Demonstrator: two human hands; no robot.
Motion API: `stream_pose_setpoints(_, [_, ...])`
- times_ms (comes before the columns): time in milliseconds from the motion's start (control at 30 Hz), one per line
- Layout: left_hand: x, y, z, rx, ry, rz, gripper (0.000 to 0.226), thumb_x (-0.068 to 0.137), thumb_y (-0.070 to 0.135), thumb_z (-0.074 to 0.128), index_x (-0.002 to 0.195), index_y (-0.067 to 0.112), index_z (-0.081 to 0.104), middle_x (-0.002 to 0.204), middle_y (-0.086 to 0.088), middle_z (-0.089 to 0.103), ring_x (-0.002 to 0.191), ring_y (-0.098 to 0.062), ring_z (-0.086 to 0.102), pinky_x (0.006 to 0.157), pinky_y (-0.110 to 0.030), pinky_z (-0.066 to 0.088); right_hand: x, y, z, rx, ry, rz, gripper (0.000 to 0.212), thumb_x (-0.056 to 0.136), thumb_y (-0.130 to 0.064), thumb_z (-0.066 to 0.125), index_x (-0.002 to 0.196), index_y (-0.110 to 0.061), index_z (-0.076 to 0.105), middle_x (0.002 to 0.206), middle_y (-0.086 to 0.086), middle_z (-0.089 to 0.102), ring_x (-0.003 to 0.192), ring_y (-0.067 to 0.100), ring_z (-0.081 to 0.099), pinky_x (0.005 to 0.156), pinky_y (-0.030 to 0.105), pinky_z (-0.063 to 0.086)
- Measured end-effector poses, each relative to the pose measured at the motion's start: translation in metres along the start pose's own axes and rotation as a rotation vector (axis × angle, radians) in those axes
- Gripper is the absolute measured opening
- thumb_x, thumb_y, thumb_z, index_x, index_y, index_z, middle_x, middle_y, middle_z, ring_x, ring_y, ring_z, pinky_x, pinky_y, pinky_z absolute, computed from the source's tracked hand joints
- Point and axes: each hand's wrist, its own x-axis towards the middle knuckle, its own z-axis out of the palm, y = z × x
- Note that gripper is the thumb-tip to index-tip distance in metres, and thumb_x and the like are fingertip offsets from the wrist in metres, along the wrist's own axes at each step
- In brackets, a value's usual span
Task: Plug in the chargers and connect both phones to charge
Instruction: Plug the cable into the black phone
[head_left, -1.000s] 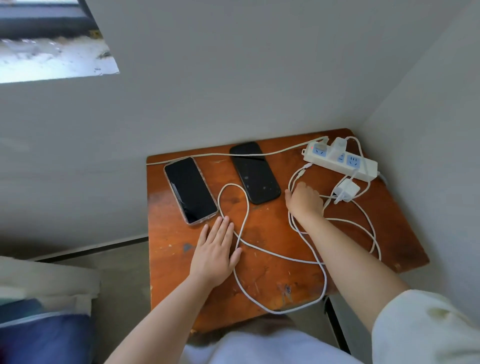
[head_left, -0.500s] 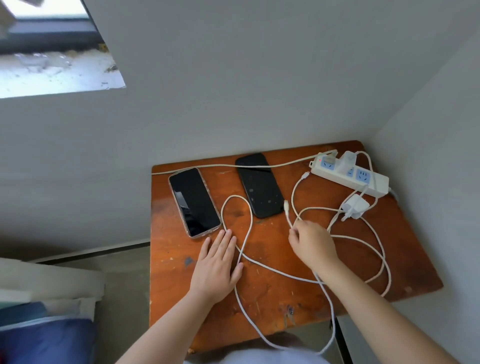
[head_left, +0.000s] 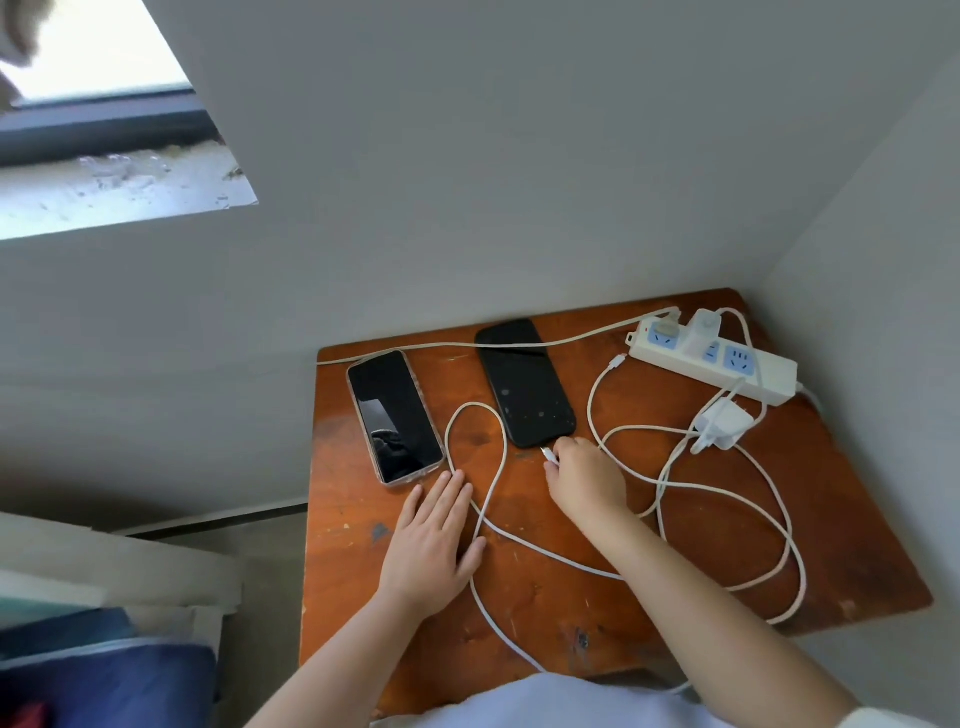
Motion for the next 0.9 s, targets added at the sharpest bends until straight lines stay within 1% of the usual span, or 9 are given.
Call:
stream_pose_setpoints(100, [-0.003, 0.002, -0.004, -0.017, -0.013, 0.002, 0.091, 0.064, 0.077, -0.018, 0.141, 0.030, -0.005, 0.149, 0.007, -0.015, 0.133, -0.010, -0.024, 0.107, -0.031, -0.019, -0.001, 0.005, 0.000, 0.028, -0.009, 0.010, 0.027, 0.093, -0.026, 0.051, 0.117, -0.013, 0.057, 0.112, 0.005, 0.065, 0.097, 0.019, 0.064, 0.073, 0.021, 0.051])
stream_pose_setpoints(133, [-0.002, 0.003, -0.005, -0.031, -0.009, -0.006, 0.092, 0.060, 0.078, -0.021, 0.139, 0.031, -0.008, 0.145, 0.007, -0.020, 0.129, -0.011, -0.029, 0.106, -0.030, -0.019, -0.002, 0.009, 0.000, 0.039, 0.010, 0.001, 0.026, 0.093, -0.026, 0.052, 0.114, -0.013, 0.059, 0.110, 0.005, 0.066, 0.094, 0.018, 0.064, 0.070, 0.019, 0.049])
stream_pose_setpoints(200, [0.007, 0.007, -0.011, -0.069, 0.037, -0.021, 0.076, 0.076, 0.073, -0.002, 0.139, 0.031, -0.006, 0.142, 0.008, -0.023, 0.132, -0.013, -0.028, 0.108, -0.030, -0.015, -0.004, 0.020, -0.002, 0.065, 0.074, -0.020, 0.024, 0.092, -0.027, 0.053, 0.110, -0.014, 0.062, 0.105, 0.003, 0.067, 0.091, 0.016, 0.063, 0.070, 0.019, 0.044])
stream_pose_setpoints(267, [0.027, 0.018, -0.023, -0.091, 0.101, -0.029, 0.060, 0.091, 0.052, 0.026, 0.142, 0.026, 0.007, 0.152, 0.004, -0.009, 0.141, -0.019, -0.008, 0.112, -0.033, -0.001, -0.005, 0.030, -0.003, 0.100, 0.145, -0.046, 0.023, 0.093, -0.027, 0.052, 0.109, -0.014, 0.062, 0.103, 0.002, 0.068, 0.089, 0.015, 0.062, 0.071, 0.020, 0.037])
stream_pose_setpoints(367, [0.067, 0.043, -0.044, -0.030, 0.151, 0.062, 0.054, 0.093, 0.035, 0.038, 0.142, 0.022, 0.018, 0.154, -0.002, 0.013, 0.141, -0.022, 0.009, 0.113, -0.039, 0.013, -0.006, 0.036, -0.003, 0.158, 0.209, -0.065, 0.021, 0.092, -0.024, 0.054, 0.105, -0.011, 0.064, 0.098, 0.004, 0.068, 0.088, 0.017, 0.061, 0.072, 0.022, 0.033])
stream_pose_setpoints(533, [0.135, 0.063, -0.072, 0.275, -0.121, 0.262, 0.069, 0.088, 0.022, 0.050, 0.143, 0.017, 0.008, 0.155, -0.005, 0.005, 0.142, -0.022, 0.000, 0.114, -0.040, 0.013, -0.006, 0.044, -0.001, 0.227, 0.215, -0.080, 0.016, 0.090, -0.018, 0.057, 0.095, -0.007, 0.066, 0.092, 0.008, 0.069, 0.086, 0.023, 0.061, 0.077, 0.030, 0.041])
stream_pose_setpoints(667, [0.164, 0.068, -0.085, 0.451, -0.463, 0.353, 0.087, 0.082, 0.020, 0.060, 0.143, 0.016, -0.001, 0.155, -0.009, -0.007, 0.141, -0.026, -0.006, 0.114, -0.044, 0.011, -0.009, 0.054, 0.000, 0.301, 0.286, -0.151, 0.008, 0.072, -0.003, 0.076, 0.078, -0.002, 0.071, 0.069, 0.012, 0.070, 0.063, 0.027, 0.065, 0.062, 0.035, 0.050])
stream_pose_setpoints(767, [0.171, 0.071, -0.092, 0.602, -0.476, 0.401, 0.093, 0.080, 0.014, 0.065, 0.143, 0.018, -0.003, 0.155, -0.007, -0.008, 0.141, -0.025, -0.007, 0.114, -0.044, 0.010, -0.008, 0.056, 0.002, 0.278, 0.334, -0.195, 0.017, 0.060, 0.001, 0.084, 0.069, -0.005, 0.070, 0.059, 0.007, 0.068, 0.051, 0.023, 0.065, 0.049, 0.034, 0.053])
stream_pose_setpoints(900, [0.172, 0.074, -0.090, 0.695, -0.511, 0.396, 0.101, 0.077, 0.008, 0.067, 0.142, 0.017, -0.011, 0.154, -0.007, -0.015, 0.141, -0.025, -0.012, 0.115, -0.043, 0.008, -0.008, 0.058, 0.004, 0.267, 0.370, -0.208, 0.019, 0.058, 0.001, 0.085, 0.070, -0.005, 0.071, 0.059, 0.007, 0.069, 0.052, 0.021, 0.066, 0.049, 0.031, 0.053])
